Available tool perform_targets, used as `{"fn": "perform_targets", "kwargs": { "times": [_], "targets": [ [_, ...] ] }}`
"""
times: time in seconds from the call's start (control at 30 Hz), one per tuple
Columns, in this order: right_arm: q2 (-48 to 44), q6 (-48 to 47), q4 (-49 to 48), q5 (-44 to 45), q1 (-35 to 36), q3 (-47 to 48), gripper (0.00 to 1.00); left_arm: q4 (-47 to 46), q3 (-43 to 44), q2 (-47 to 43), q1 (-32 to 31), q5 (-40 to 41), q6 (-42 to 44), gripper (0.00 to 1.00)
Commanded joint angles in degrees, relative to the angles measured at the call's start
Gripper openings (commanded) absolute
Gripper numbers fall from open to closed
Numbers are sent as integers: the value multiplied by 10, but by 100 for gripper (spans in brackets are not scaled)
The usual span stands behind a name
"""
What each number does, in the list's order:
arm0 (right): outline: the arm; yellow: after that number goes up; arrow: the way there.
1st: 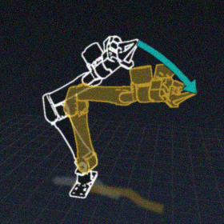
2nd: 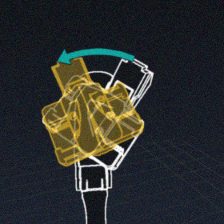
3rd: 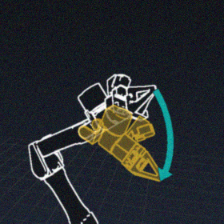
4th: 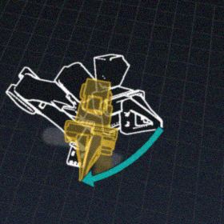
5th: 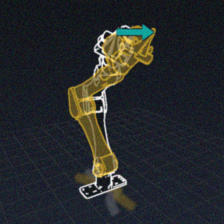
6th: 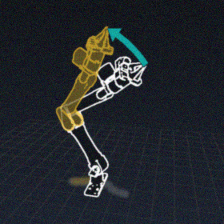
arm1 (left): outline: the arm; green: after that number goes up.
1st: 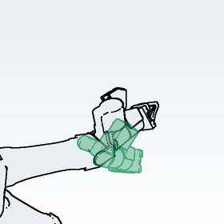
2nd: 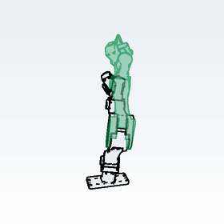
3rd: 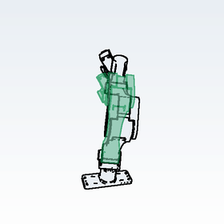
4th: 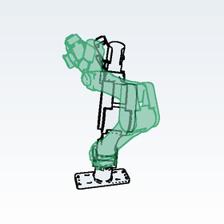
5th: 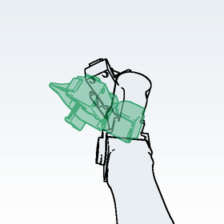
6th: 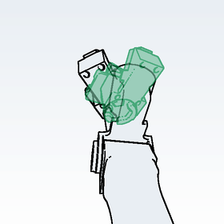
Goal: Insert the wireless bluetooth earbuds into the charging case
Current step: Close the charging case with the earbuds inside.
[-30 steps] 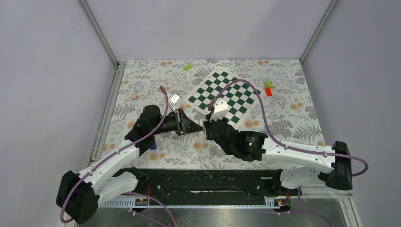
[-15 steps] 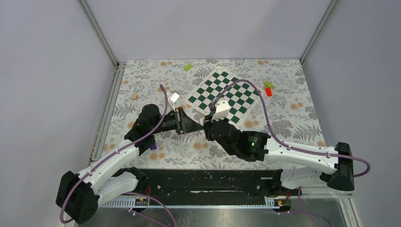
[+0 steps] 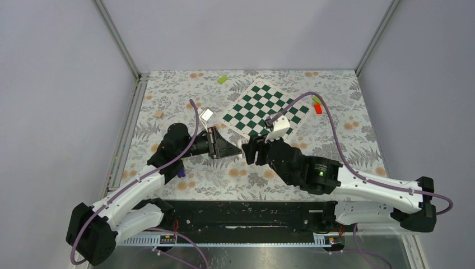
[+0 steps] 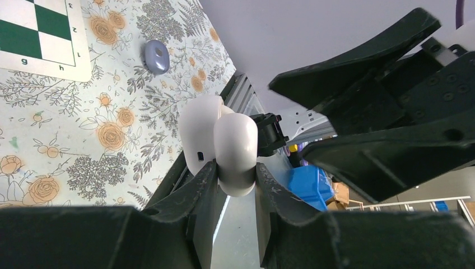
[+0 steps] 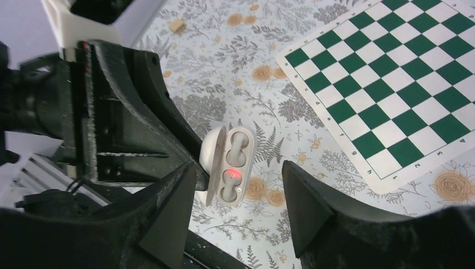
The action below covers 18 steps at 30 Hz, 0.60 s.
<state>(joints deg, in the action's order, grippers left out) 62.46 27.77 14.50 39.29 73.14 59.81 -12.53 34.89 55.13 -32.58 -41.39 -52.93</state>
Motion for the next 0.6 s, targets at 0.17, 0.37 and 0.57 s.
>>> {"fn": "perform_targets", "kwargs": {
  "times": [0.17, 0.37, 0.57],
  "targets": [
    [-93, 21, -32, 54, 3, -46, 71, -45, 26, 9, -3, -35, 11, 0],
    [-173, 146, -44, -151, -177, -173, 70, -101, 29, 7, -3, -99, -20, 0],
    [-140, 212, -174, -315, -242, -260, 69, -223, 18, 15, -3, -128, -102, 0]
  ]
}}
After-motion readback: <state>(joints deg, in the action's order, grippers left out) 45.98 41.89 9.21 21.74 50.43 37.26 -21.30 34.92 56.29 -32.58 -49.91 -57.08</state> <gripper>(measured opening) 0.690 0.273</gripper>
